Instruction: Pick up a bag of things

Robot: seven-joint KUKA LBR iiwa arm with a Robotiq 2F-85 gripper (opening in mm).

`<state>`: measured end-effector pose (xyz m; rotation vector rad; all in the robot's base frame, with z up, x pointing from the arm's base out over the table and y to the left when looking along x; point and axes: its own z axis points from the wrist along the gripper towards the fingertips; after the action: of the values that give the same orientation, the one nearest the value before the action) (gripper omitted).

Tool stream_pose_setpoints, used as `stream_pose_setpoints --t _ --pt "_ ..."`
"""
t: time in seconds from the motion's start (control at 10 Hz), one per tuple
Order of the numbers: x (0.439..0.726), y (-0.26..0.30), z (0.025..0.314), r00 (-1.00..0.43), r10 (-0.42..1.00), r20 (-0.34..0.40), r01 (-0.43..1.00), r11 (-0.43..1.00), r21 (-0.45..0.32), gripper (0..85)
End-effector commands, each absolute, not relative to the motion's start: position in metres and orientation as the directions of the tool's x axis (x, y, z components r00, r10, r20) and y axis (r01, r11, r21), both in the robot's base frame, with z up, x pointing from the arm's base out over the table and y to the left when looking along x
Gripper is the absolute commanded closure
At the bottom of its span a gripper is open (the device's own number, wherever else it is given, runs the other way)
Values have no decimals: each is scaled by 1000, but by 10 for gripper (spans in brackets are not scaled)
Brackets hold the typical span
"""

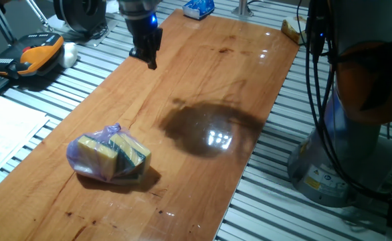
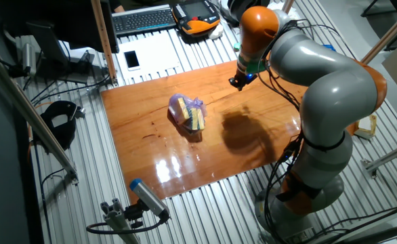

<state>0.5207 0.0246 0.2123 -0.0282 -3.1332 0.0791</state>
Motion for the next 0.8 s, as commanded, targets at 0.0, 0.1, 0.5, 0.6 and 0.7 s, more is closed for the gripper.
stream_pose_setpoints --t 0.0,0.1,0.5,0.6,0.7 --pt "520 30 208 -1000 30 3 30 998 -49 850" --pt "520 35 204 -999 41 1 41 998 -48 850" --pt "518 51 205 -954 300 -6 300 954 -13 850" --pt "518 55 207 -919 393 -9 393 919 -1 850" --pt "517 57 207 -892 452 -3 452 892 15 850"
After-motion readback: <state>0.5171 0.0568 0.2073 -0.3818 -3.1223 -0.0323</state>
